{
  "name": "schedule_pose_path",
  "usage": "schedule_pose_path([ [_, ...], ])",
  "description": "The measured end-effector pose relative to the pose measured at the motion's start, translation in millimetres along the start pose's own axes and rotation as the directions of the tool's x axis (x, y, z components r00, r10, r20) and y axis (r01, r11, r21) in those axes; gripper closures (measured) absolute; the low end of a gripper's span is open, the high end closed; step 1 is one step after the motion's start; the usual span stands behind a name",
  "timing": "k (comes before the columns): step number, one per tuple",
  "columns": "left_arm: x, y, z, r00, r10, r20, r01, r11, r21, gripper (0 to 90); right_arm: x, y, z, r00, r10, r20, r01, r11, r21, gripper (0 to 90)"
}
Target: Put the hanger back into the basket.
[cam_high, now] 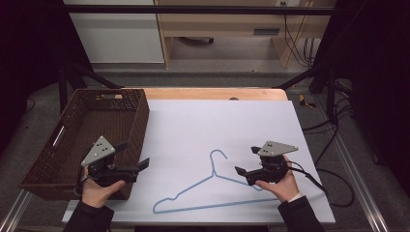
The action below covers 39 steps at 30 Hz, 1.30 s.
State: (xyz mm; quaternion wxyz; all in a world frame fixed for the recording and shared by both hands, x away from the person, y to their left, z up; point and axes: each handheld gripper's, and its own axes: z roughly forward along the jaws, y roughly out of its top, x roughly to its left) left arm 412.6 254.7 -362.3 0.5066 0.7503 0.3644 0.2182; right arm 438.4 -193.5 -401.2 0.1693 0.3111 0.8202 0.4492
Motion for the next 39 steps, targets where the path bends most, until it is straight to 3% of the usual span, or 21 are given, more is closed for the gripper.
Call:
schedule_pose_path([
  [10, -5.8, -0.4, 5.0, 0.9998, 0.013, 0.014, -0.013, 0.9998, 0.014, 3.9, 6.2, -6.8, 25.1, 0.9988, -0.039, -0.031, 0.042, 0.993, 0.110, 20.9],
  [14, -7.6, -0.8, 6.9, 0.9997, 0.017, 0.018, -0.018, 0.9996, 0.022, 3.9, 10.9, -12.1, 39.4, 0.9964, -0.055, -0.064, 0.065, 0.983, 0.169, 27.1],
  [23, -7.6, -1.0, 7.3, 0.9997, 0.018, 0.018, -0.018, 0.9996, 0.023, 3.9, 13.9, -19.4, 55.9, 0.9930, -0.086, -0.081, 0.102, 0.969, 0.227, 37.5],
  [26, -8.1, -1.2, 8.1, 0.9996, 0.023, 0.019, -0.024, 0.9994, 0.026, 3.9, 15.6, -22.6, 62.3, 0.9907, -0.089, -0.103, 0.114, 0.956, 0.270, 45.0],
  [39, -11.7, -2.9, 13.0, 0.9991, 0.032, 0.027, -0.033, 0.9984, 0.046, 4.0, 16.8, -28.4, 71.7, 0.9831, -0.114, -0.143, 0.156, 0.932, 0.327, 65.9],
])
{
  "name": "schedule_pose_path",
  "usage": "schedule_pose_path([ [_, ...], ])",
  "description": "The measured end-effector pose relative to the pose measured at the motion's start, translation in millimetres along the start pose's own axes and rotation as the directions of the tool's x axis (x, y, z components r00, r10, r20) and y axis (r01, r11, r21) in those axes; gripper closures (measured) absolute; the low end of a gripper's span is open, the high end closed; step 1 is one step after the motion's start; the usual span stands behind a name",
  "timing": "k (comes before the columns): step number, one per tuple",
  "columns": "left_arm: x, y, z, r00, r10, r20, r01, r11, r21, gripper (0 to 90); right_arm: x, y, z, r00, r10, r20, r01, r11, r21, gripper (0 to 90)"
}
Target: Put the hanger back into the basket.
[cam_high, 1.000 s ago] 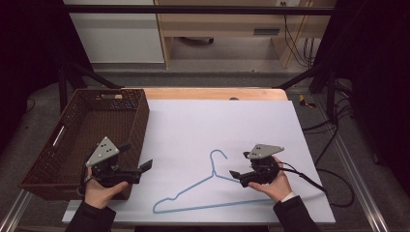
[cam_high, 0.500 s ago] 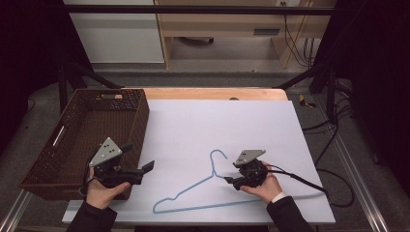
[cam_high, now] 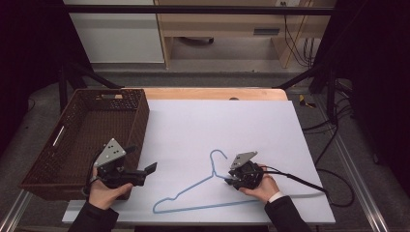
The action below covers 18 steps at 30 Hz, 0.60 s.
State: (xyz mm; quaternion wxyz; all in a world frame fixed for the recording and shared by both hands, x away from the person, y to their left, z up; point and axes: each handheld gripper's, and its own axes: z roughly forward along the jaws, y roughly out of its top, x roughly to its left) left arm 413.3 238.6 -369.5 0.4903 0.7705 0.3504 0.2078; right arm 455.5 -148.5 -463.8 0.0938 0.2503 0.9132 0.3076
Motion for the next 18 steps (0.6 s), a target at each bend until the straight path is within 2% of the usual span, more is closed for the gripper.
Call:
schedule_pose_path([
  [2, -0.5, -0.1, 0.8, 1.0000, 0.002, 0.001, -0.002, 1.0000, 0.003, 4.0, -0.4, -0.2, 0.7, 0.9999, -0.012, -0.004, 0.012, 1.000, 0.008, 68.8],
  [5, -1.0, -0.4, 1.7, 1.0000, 0.003, 0.002, -0.003, 1.0000, 0.007, 4.0, 0.3, -0.1, 0.7, 1.0000, -0.005, -0.008, 0.005, 1.000, 0.018, 71.4],
  [8, -2.0, -0.7, 3.0, 1.0000, 0.007, 0.005, -0.007, 0.9999, 0.012, 4.1, -0.8, 0.0, 1.7, 0.9995, -0.028, -0.012, 0.028, 0.999, 0.029, 77.2],
  [13, -3.1, -1.2, 5.0, 0.9999, 0.012, 0.008, -0.012, 0.9997, 0.020, 4.1, -1.8, 1.2, 1.7, 0.9994, -0.028, -0.018, 0.029, 0.998, 0.049, 82.9],
  [18, -4.6, -1.8, 7.0, 0.9998, 0.016, 0.012, -0.016, 0.9995, 0.029, 4.1, -2.0, 3.1, 2.0, 0.9988, -0.044, -0.019, 0.045, 0.997, 0.064, 85.0],
])
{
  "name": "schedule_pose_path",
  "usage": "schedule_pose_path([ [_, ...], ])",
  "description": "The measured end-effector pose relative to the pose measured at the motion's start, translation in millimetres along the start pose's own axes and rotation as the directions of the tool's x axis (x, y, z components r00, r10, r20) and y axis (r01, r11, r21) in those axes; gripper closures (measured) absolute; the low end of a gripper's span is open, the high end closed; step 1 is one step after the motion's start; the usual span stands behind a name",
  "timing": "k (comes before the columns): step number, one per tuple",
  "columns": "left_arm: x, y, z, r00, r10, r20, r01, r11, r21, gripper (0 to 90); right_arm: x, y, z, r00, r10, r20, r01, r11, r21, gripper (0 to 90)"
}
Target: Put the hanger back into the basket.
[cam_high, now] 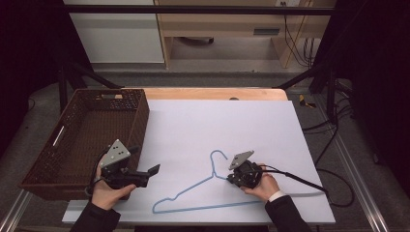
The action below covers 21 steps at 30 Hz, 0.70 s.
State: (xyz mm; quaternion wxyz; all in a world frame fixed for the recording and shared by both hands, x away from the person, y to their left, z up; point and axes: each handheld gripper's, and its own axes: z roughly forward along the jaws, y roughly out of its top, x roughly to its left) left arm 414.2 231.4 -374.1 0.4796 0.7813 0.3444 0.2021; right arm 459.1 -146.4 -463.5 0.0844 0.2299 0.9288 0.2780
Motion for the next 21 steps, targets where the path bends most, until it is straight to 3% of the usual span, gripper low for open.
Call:
schedule_pose_path([
  [21, -9.9, -2.4, 12.7, 0.9992, 0.027, 0.030, -0.029, 0.9983, 0.052, 4.5, -0.5, -1.5, 0.0, 0.9986, -0.051, -0.013, 0.051, 0.999, -0.014, 87.4],
])
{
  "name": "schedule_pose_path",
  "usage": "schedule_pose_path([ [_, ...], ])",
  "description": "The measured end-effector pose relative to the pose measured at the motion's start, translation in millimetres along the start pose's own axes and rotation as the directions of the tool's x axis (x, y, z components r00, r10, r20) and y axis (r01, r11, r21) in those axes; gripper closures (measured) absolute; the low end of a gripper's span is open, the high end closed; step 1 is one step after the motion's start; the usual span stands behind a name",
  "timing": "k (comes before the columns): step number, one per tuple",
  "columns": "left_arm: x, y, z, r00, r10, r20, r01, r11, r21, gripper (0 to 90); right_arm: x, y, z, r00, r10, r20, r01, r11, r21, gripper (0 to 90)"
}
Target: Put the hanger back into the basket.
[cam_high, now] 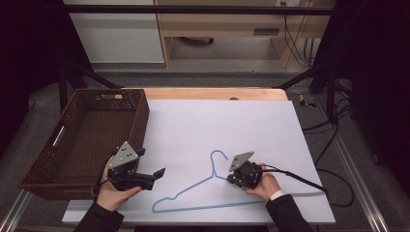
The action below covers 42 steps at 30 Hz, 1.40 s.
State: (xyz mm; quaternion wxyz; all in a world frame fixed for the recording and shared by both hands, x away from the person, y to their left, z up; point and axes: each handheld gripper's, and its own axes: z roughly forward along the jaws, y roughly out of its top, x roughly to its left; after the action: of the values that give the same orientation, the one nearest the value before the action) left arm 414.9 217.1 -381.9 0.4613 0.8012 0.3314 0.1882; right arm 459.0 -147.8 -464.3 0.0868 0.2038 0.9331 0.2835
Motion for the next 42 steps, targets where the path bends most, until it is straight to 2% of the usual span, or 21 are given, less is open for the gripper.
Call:
schedule_pose_path([
  [10, -14.4, 2.4, 18.0, 0.9979, 0.046, 0.046, -0.049, 0.9966, 0.067, 5.8, 0.5, 1.2, -9.1, 0.9999, -0.012, -0.011, 0.011, 0.999, -0.040, 87.7],
  [12, -19.6, 4.1, 26.3, 0.9962, 0.067, 0.056, -0.072, 0.9930, 0.093, 6.4, 1.3, 1.6, -11.3, 0.9998, -0.010, -0.015, 0.010, 0.998, -0.058, 87.7],
  [15, -22.8, 5.0, 32.4, 0.9947, 0.075, 0.070, -0.083, 0.9900, 0.114, 6.7, 1.7, 2.1, -13.6, 0.9998, -0.014, -0.016, 0.013, 0.998, -0.065, 87.7],
  [20, -30.1, 8.3, 53.4, 0.9894, 0.099, 0.106, -0.116, 0.9781, 0.172, 8.9, 3.3, 3.1, -18.6, 0.9998, -0.017, -0.014, 0.016, 0.996, -0.083, 87.7],
  [22, -31.5, 8.7, 57.2, 0.9883, 0.100, 0.115, -0.120, 0.9759, 0.182, 9.7, 3.6, 3.4, -19.1, 0.9996, -0.022, -0.016, 0.020, 0.996, -0.086, 87.7],
  [29, -42.2, 10.3, 80.3, 0.9783, 0.128, 0.163, -0.165, 0.9562, 0.242, 13.0, 4.8, 4.6, -23.4, 0.9995, -0.028, -0.014, 0.026, 0.994, -0.105, 87.7],
  [30, -43.2, 10.6, 83.0, 0.9755, 0.137, 0.172, -0.179, 0.9501, 0.256, 13.8, 5.1, 4.8, -23.8, 0.9996, -0.027, -0.013, 0.025, 0.994, -0.110, 87.7],
  [32, -46.3, 10.3, 89.1, 0.9727, 0.140, 0.185, -0.188, 0.9440, 0.271, 15.3, 5.5, 5.2, -25.1, 0.9995, -0.030, -0.009, 0.029, 0.993, -0.116, 87.7],
  [34, -48.1, 9.9, 95.2, 0.9688, 0.151, 0.197, -0.205, 0.9334, 0.294, 17.3, 6.2, 5.8, -26.1, 0.9994, -0.035, -0.009, 0.033, 0.992, -0.122, 87.7],
  [36, -50.1, 8.7, 102.4, 0.9642, 0.161, 0.211, -0.224, 0.9198, 0.322, 19.8, 7.3, 6.6, -27.5, 0.9993, -0.037, -0.008, 0.036, 0.992, -0.125, 87.7],
  [39, -53.4, 6.0, 112.4, 0.9583, 0.174, 0.227, -0.247, 0.9034, 0.350, 24.7, 7.5, 7.0, -29.8, 0.9990, -0.044, -0.003, 0.043, 0.989, -0.140, 87.7],
  [40, -53.4, 6.0, 112.4, 0.9583, 0.174, 0.227, -0.247, 0.9034, 0.350, 26.1, 7.5, 7.0, -29.8, 0.9990, -0.044, -0.003, 0.043, 0.989, -0.140, 87.7],
  [42, -54.5, 4.6, 116.7, 0.9552, 0.177, 0.237, -0.255, 0.8984, 0.357, 28.9, 7.7, 7.1, -30.6, 0.9992, -0.039, -0.005, 0.038, 0.989, -0.144, 87.7],
])
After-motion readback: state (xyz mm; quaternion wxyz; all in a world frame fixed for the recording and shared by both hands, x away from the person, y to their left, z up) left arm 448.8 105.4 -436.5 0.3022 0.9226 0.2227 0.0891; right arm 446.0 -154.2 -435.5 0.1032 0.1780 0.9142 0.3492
